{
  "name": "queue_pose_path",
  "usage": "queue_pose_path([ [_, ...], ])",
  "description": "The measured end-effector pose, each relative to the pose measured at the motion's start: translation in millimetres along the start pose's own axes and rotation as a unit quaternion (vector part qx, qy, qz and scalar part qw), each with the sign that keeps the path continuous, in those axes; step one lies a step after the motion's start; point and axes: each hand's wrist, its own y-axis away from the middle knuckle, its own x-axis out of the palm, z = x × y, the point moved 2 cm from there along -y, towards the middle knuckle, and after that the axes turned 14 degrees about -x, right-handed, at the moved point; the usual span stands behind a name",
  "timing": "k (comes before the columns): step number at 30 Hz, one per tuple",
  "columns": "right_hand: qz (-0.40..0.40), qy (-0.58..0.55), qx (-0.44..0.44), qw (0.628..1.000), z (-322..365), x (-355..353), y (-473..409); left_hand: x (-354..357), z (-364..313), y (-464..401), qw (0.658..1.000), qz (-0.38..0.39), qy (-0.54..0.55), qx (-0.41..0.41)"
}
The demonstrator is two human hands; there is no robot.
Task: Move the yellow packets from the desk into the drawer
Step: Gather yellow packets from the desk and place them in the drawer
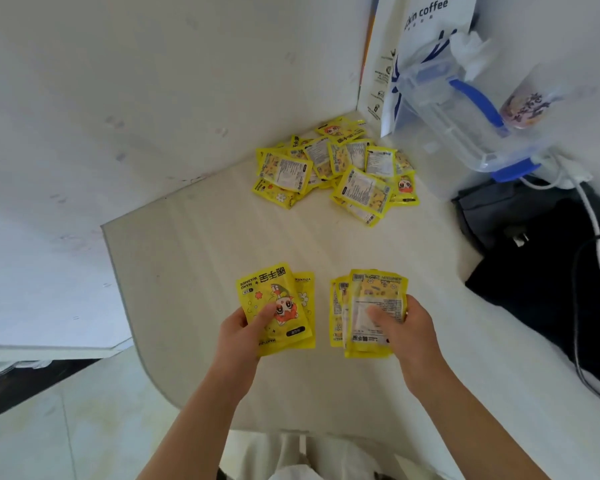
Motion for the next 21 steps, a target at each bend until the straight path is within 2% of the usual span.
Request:
queue_pose_path([
  [6, -0.037, -0.012, -0.01, 0.999, -20.7, 19.6, 68.8, -45.8, 16.6, 24.9, 0.999, 0.041, -0.031, 0.008],
  [12, -0.093, -0.044, -0.021, 0.995, -51.9, 36.2, 156.5, -95.8, 41.2, 57.4, 0.997, 0.082, 0.004, 0.006],
  [21, -0.178, -0.107, -0.028, 0.978, -96.7, 39.0, 259.6, -144.6, 91.7, 97.2, 0.991, 0.112, -0.073, -0.005],
])
